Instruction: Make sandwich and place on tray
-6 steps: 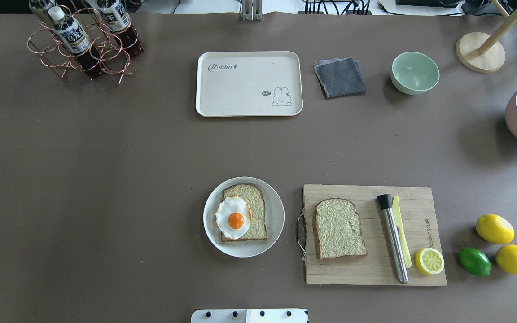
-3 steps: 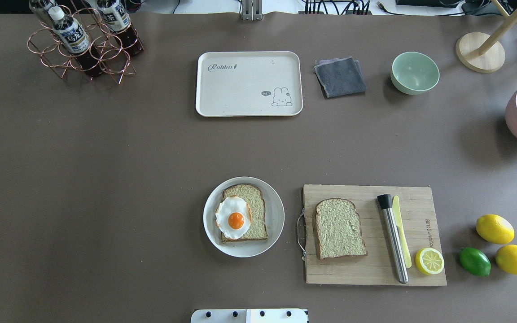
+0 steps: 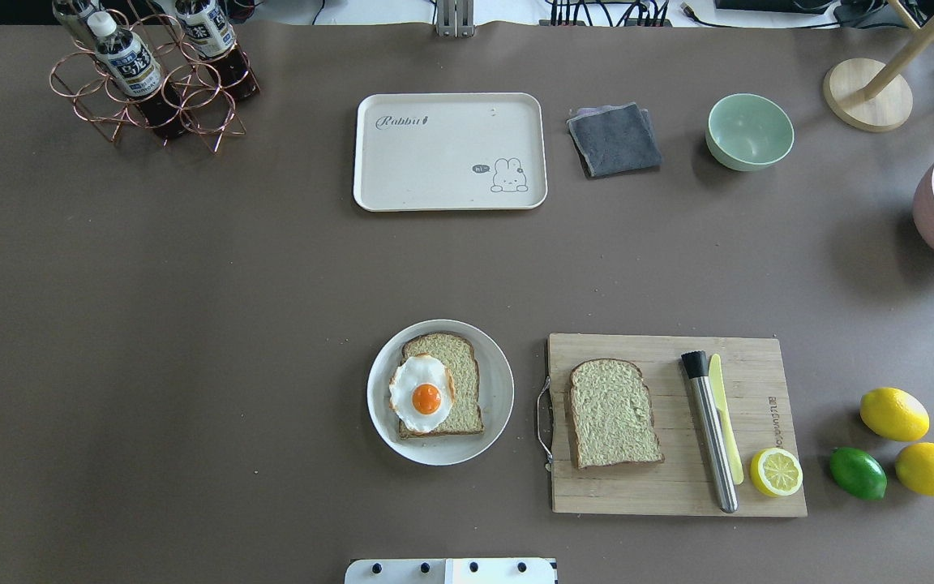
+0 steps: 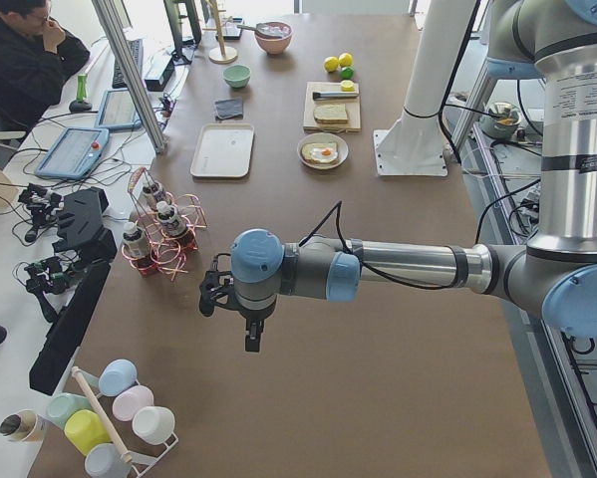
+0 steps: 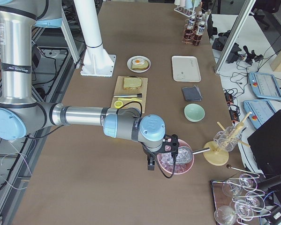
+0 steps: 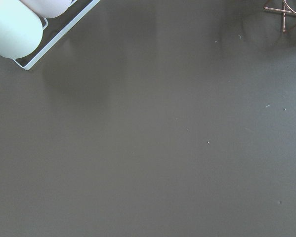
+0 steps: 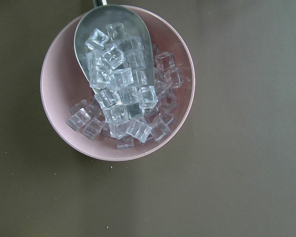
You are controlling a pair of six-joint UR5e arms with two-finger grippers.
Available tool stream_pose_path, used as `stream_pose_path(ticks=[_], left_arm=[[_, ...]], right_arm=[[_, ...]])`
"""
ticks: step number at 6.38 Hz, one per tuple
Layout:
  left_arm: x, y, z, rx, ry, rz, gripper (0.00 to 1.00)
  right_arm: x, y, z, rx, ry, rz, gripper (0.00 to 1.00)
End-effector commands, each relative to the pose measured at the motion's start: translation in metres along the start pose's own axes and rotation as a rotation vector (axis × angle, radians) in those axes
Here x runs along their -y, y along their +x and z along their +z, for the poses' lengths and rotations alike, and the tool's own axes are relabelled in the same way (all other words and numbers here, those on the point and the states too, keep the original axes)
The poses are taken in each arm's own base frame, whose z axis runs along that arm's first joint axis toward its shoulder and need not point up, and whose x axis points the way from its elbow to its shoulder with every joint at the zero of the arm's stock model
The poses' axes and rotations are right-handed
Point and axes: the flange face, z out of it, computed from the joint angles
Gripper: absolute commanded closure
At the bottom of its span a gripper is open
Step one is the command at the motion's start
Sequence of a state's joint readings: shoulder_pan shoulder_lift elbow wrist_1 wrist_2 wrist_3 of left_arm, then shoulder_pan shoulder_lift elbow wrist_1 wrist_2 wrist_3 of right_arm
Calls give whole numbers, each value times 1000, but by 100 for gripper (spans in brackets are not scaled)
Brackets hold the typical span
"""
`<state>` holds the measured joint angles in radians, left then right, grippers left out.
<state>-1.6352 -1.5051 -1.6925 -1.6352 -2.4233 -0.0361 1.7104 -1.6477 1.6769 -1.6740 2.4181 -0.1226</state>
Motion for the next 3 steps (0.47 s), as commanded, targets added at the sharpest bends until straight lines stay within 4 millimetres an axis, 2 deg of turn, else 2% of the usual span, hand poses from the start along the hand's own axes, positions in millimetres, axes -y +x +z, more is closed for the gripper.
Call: stream_pose_path(ticks=[1, 3], left_arm=[[1, 1, -1, 0, 2, 3, 2], [1, 2, -1, -1, 16, 14, 2]], right_arm=[[-2, 1, 1, 1, -3, -3, 0], [-1, 0, 0, 1, 1, -8, 0]])
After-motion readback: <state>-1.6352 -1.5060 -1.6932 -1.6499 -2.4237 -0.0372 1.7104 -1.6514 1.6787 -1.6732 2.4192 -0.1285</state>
